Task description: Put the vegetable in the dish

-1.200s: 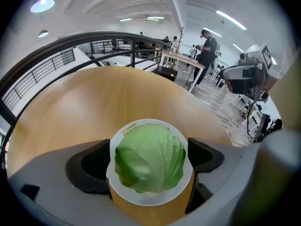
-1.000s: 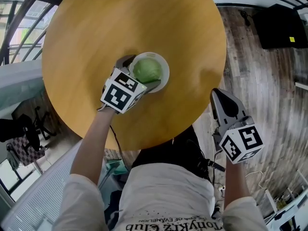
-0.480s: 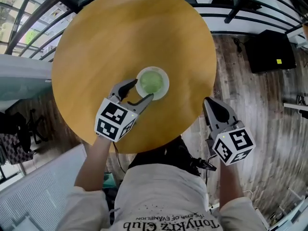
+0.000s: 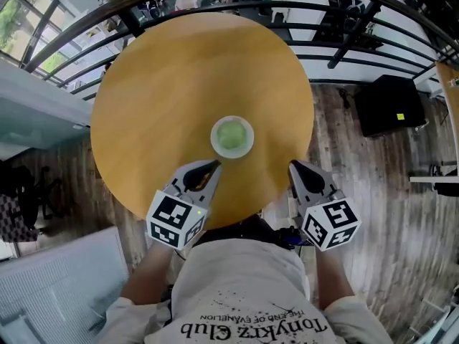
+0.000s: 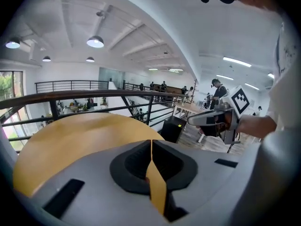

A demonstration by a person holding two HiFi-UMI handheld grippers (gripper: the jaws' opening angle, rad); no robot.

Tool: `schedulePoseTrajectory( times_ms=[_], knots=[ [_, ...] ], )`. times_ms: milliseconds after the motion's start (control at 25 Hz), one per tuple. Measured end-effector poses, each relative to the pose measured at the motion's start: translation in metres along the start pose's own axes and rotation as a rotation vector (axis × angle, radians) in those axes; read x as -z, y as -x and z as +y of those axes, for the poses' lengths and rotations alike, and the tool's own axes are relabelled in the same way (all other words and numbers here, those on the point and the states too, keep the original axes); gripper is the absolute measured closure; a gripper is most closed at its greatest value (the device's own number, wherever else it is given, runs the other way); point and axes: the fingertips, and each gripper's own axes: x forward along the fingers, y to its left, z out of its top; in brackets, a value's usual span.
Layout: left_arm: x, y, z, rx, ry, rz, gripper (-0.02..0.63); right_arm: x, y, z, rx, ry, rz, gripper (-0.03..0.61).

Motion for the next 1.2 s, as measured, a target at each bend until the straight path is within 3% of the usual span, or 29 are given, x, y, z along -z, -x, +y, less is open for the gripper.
schedulePoseTrajectory(
  times_ms=[240,560,880,1200],
  knots=[
    [0.005,0.031,-0.013,-0.078,0.075,-0.042,0.591,-0.008,0.007,0.019,-0.012,0.022,-0.012,0.563],
    [0.003,0.041,-0.020,-0.128,0.064,-0.070,0.591,-0.032,0.012,0.029,-0.028,0.063,-0.052,0.563],
    [0.000,0.042,-0.005,-0.169,0.064,-0.058,0.592,-0.035,0.011,0.025,-0.027,0.054,-0.041,0.563],
    [0.013,0.044,-0.010,-0.160,0.055,-0.016,0.591,-0.024,0.015,0.026,-0.023,0.041,-0.020,0.563]
  ],
)
